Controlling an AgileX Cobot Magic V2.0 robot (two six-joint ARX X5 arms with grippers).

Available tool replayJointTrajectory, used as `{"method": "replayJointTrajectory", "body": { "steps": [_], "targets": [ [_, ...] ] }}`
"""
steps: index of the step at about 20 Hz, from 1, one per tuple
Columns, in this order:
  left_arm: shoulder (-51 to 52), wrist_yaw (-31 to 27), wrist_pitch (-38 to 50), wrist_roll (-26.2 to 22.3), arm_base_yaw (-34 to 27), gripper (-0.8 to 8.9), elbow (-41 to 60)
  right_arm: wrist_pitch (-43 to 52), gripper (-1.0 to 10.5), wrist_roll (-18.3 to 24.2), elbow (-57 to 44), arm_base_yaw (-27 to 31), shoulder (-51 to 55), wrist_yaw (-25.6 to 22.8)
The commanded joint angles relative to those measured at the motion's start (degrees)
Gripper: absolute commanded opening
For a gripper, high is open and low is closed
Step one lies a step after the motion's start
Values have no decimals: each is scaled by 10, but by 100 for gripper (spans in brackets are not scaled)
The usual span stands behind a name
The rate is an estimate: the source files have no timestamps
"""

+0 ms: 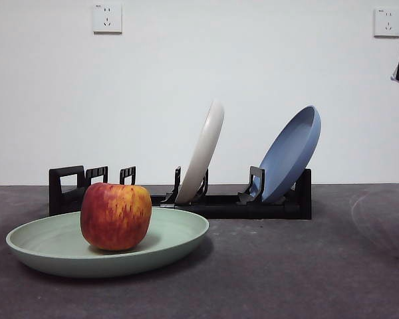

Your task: Take the green plate from the plate rack,put the plate on the table,take the apple from the table,put the apple in the plate

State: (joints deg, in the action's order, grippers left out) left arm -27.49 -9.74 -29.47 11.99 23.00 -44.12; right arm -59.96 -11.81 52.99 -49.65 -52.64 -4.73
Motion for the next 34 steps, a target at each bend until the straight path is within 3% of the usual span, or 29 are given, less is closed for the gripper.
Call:
{"method": "replayJointTrajectory", "body": {
  "steps": [1,3,6,14,19,34],
  "targets": [
    [66,87,144,-11,-76,-3,126,4,0,-6,-3,-2,0,-3],
    [120,122,213,-16,-115,-3,219,4,0,-6,-3,-2,0,-3],
    [183,116,220,-16,-150,-4,309,4,0,-6,-3,-2,0,-5],
    [273,112,231,-15,-190,-3,422,4,0,-6,-3,-2,0,-9],
    [272,112,194,-18,-193,-3,436,4,0,-6,-3,-2,0,-13],
    [266,113,200,-20,-193,-3,435,4,0,-6,-3,-2,0,-13]
  ]
}}
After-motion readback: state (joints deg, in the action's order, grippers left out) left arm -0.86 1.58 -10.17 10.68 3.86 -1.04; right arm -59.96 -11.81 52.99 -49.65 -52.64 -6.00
